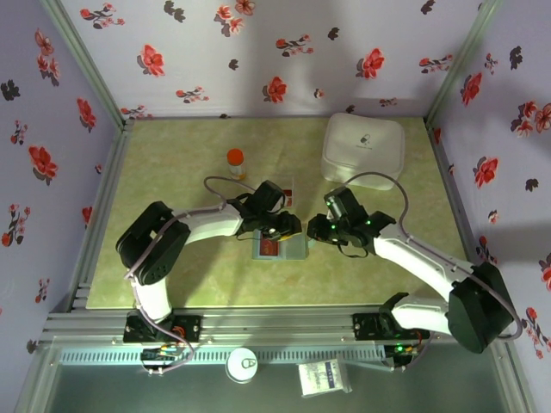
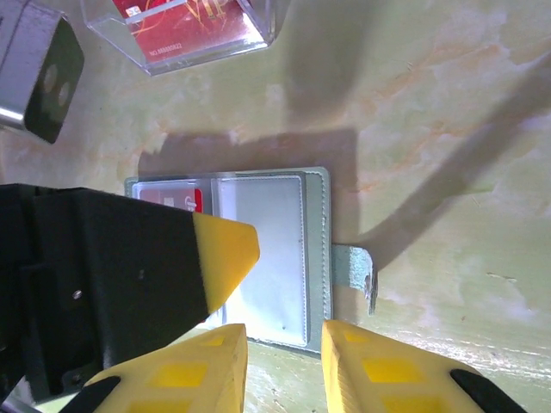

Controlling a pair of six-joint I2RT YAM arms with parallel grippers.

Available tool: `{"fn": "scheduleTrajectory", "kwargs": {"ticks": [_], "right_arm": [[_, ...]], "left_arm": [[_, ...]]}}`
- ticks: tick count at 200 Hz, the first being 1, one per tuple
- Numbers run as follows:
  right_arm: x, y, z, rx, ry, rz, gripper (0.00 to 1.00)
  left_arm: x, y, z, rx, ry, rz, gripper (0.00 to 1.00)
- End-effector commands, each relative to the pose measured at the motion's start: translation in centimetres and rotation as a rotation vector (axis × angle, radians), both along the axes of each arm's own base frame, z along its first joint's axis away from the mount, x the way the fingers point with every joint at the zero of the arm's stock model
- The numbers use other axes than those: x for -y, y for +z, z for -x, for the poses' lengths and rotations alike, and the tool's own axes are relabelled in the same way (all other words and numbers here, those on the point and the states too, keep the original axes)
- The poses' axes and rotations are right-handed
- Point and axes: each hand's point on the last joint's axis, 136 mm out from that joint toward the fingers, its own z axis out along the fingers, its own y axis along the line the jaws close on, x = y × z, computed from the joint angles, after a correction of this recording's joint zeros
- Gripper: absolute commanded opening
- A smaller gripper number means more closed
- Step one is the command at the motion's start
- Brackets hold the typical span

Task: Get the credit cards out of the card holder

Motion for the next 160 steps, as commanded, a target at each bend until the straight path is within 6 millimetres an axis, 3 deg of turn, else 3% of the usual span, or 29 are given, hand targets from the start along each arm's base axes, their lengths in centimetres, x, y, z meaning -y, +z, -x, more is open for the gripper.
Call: {"fn": "scheduleTrajectory", "kwargs": {"ticks": [1,98,121,160], "right_arm": [[-1.0,-0.2,-0.5,-0.015,-0.003,-0.037,0.29],[-6.5,-1.8,-1.6,-0.07,0.106,-0.031,0.27],[-7.7,-2.4,-1.7,-0.082,0.125,-0.03,0.27],[-9.1,-3.3,-1.6,-0.108,0.145,-0.034,0.26]], "left_arm": [[-1.7,1.2,0.1,0.028,0.001,-0.012,0.36],[-11.2,-0.1,0.3,0.03,0.149,-0.102,0.3],[-12.0,-0.6,0.4,0.015,0.157,-0.101,0.27],[-11.2,-1.1,0.5,-0.007,0.137,-0.061,0.23]]}}
